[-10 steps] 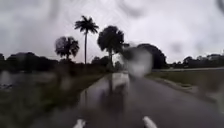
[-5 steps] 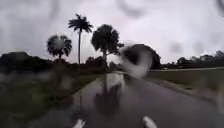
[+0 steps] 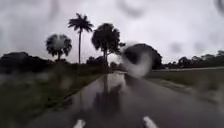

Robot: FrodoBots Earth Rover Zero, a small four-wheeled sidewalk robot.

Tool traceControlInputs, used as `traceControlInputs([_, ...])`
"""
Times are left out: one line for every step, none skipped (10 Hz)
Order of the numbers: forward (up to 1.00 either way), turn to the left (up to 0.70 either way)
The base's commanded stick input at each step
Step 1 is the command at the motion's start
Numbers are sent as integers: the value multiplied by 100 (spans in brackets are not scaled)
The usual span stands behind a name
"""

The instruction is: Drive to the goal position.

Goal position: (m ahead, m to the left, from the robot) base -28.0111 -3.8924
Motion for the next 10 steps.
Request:
traceControlInputs([0, -3])
traceControlInputs([0, -26])
traceControlInputs([0, -85])
traceControlInputs([0, -85])
traceControlInputs([0, -85])
traceControlInputs([0, -85])
traceControlInputs([0, -85])
traceControlInputs([0, -85])
traceControlInputs([0, -85])
traceControlInputs([0, -85])
